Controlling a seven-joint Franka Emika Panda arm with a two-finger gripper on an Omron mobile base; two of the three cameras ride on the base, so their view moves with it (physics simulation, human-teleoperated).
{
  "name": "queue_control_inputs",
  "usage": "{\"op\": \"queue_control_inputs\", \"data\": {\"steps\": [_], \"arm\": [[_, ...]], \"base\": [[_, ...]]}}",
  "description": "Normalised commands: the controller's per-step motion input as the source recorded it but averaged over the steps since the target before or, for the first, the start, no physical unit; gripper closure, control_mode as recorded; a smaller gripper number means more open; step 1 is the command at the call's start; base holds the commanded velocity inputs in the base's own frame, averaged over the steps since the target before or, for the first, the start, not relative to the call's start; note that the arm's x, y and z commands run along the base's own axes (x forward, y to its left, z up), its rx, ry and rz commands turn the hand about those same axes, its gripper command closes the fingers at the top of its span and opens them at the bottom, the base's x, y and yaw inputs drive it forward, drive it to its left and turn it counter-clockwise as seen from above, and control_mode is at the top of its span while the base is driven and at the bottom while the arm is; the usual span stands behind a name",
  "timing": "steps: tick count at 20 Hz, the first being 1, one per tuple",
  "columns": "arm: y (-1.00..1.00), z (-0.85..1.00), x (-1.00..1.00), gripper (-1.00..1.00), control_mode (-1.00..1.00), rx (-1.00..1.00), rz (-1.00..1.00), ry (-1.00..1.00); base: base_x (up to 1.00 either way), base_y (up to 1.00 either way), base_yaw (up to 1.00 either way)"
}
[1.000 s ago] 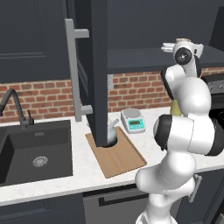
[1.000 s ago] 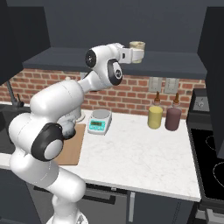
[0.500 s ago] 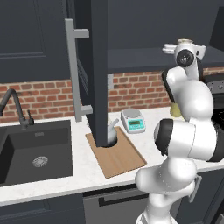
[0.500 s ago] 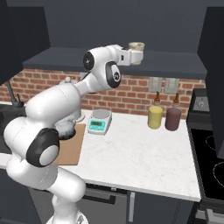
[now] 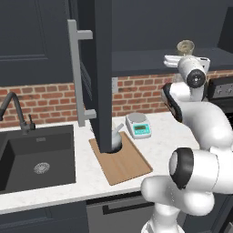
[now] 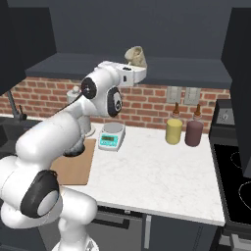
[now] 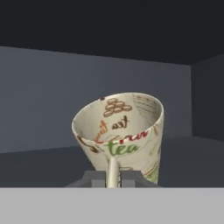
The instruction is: Pick the kettle from the counter and place it on the tray. Then pick the mug from the cabinet and place it on the tray. Then close the cabinet doors.
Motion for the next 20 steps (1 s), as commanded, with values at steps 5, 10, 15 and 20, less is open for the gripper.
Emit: {"op": "queue_control_inputs", "data": {"steps": [5,10,15,20], "arm": [[0.17,0.36,-0.32,1.0,-1.0,-0.04,0.33,0.02],[0.09,0.52,-0.12,1.0,-1.0,-0.09,0.25,0.1],[0.0,0.3,-0.38,1.0,-1.0,-0.11,0.24,0.08],[0.0,0.0,-0.79,1.0,-1.0,-0.07,0.24,0.0]], "base": [[0.0,0.0,0.0],[0.0,0.0,0.0],[0.0,0.0,0.0],[0.0,0.0,0.0]]}}
